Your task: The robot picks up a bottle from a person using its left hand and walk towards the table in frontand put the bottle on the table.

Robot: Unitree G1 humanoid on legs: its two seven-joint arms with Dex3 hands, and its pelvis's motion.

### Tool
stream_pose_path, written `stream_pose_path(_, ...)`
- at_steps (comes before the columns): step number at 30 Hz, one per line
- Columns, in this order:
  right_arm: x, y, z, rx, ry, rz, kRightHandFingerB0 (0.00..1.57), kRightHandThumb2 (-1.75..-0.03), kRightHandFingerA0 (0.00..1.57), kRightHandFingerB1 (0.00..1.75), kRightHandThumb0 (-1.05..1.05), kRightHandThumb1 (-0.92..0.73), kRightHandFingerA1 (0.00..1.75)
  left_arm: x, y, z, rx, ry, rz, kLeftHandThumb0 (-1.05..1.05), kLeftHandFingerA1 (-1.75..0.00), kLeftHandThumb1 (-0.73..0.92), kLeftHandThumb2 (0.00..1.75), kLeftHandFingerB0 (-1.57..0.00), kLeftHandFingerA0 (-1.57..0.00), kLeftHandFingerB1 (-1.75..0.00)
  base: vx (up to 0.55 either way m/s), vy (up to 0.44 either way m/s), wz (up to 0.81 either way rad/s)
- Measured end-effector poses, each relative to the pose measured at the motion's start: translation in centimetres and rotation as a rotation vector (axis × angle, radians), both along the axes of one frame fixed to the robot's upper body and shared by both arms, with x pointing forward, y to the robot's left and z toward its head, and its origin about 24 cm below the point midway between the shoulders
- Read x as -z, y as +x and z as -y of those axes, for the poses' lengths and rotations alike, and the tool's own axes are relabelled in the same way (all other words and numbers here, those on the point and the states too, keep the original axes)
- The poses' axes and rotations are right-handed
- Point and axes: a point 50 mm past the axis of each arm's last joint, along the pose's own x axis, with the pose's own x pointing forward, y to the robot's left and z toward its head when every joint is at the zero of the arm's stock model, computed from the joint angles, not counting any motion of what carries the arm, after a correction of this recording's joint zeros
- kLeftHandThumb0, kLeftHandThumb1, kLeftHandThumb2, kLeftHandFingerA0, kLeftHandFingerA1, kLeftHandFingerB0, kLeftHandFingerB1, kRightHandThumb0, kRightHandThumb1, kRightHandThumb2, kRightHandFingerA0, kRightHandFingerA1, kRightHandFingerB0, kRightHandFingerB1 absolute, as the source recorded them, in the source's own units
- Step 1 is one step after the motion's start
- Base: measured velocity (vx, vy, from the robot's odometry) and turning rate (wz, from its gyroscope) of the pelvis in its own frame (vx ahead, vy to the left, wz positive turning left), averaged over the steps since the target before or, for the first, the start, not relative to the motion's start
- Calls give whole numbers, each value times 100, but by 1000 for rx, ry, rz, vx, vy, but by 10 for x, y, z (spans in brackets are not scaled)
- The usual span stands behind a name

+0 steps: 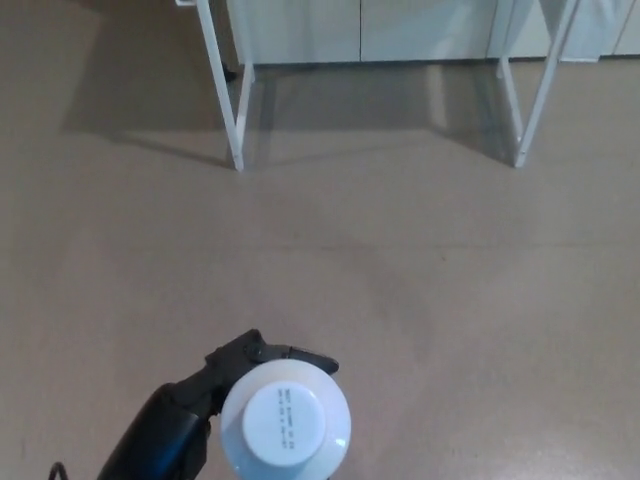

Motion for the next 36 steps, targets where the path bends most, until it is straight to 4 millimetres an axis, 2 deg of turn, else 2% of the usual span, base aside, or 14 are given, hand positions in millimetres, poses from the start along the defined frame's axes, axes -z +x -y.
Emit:
stream_pose_path(6,2,-7,1,1,-5,-25,48,-62,62,39,-38,-73,47,2,-3,2,3,-8,-16,-16,-136,83,67,-73,-98,-107,380,76,-19)
stream_pose_path(7,2,-9,1,1,-5,-31,48,-62,61,40,-38,-73,47,2,-4,2,3,-8,-16,-16,-140,82,69,-75,-92,-107,608,162,4)
stream_pose_path(13,2,-2,-3,-23,4,-22,49,-62,61,40,-37,-73,47,1,-3,0,-6,21,-4,-17,-147,83,67,-74,-91,-107,544,105,-6)
stream_pose_path(22,6,-12,-4,-26,7,-55,51,-62,62,41,-40,-74,49,5,-7,0,-7,35,-27,-18,-148,82,67,-76,-96,-106,405,-67,-4)
stream_pose_path(32,5,-17,0,-21,0,-60,47,-62,61,39,-39,-73,46,6,-11,3,0,30,-37,-16,-145,80,71,-75,-93,-106,421,-72,10)
stream_pose_path(36,7,-25,1,-14,-1,-81,53,-62,64,43,-37,-74,50,7,-13,5,5,24,-50,-16,-146,80,73,-75,-91,-105,446,84,-32)
